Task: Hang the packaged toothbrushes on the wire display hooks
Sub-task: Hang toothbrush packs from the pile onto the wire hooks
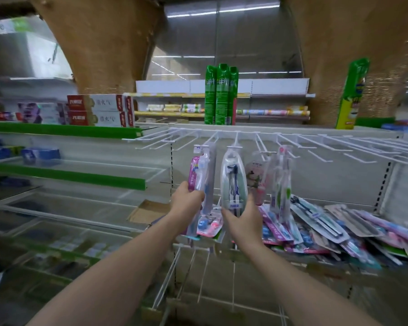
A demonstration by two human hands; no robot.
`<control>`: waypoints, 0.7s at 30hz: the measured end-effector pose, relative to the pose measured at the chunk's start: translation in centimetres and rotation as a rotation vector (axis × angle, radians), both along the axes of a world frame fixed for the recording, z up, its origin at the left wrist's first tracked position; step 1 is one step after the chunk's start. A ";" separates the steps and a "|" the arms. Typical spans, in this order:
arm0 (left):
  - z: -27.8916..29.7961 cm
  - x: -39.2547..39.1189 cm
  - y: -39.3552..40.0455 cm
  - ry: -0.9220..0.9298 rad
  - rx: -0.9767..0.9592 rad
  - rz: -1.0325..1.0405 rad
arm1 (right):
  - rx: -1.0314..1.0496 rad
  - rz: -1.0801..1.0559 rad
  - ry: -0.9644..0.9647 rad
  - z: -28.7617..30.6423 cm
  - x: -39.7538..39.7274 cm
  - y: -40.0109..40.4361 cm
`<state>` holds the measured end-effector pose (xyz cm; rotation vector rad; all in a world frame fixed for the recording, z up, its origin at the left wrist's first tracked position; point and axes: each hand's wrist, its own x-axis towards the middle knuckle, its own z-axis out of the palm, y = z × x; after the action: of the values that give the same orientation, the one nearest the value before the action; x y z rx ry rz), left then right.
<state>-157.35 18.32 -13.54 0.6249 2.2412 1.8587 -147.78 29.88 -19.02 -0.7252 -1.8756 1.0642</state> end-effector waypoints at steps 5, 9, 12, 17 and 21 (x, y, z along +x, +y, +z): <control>-0.5 -0.2 1.0 0.001 0.004 -0.025 | -0.003 -0.035 -0.011 0.0 0.0 0.8; -0.6 -0.7 1.7 -0.002 0.005 -0.032 | 0.004 -0.048 -0.067 0.3 -0.4 1.4; -0.8 -1.4 2.0 -0.011 -0.011 -0.049 | 0.011 -0.076 -0.117 0.6 -0.9 1.6; -1.2 -3.2 3.1 0.000 -0.037 -0.036 | 0.024 -0.081 -0.188 1.1 -2.0 2.1; -1.3 -4.2 4.2 -0.006 -0.050 -0.038 | 0.015 -0.088 -0.213 1.4 -3.1 3.2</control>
<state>-161.54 22.57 -14.83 0.6483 2.2489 1.7790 -150.88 33.04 -17.64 -0.9346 -2.0074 0.9472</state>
